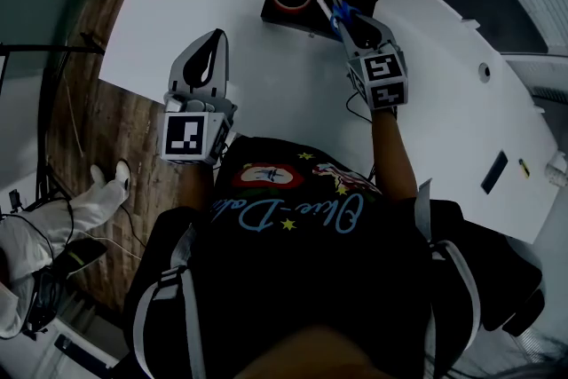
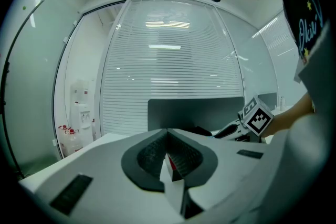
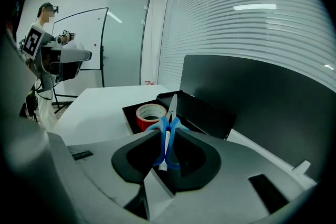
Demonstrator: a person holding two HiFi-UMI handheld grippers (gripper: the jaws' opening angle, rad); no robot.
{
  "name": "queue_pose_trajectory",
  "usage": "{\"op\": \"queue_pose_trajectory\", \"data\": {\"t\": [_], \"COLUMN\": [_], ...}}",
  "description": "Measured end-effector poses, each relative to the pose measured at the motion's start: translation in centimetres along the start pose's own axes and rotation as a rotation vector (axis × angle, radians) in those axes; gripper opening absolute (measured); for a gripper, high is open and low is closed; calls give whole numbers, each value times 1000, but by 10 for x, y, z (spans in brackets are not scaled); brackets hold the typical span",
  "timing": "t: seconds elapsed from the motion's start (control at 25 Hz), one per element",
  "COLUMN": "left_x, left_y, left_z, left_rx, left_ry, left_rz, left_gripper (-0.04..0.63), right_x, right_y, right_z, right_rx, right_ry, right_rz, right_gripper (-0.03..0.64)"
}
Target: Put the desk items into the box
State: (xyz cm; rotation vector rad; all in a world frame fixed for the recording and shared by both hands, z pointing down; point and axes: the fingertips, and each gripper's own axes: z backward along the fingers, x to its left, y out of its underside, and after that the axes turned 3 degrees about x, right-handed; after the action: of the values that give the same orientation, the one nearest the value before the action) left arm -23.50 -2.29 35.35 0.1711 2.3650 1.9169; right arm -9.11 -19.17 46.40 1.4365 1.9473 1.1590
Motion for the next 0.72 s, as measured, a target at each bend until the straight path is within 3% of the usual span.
{"op": "queue_pose_trajectory", "data": {"t": [0.72], "left_x": [5], "left_y": [1], "left_z": [-1], "left_rx": [13], "left_ry": [-13], "left_rz": [4], "left_gripper": [-3], "right_x": [8], "right_y": [17], "right_z": [-17], "right_rx": [124], "right_ry": [-38], "right_rz": [98], "right_gripper": [103]}}
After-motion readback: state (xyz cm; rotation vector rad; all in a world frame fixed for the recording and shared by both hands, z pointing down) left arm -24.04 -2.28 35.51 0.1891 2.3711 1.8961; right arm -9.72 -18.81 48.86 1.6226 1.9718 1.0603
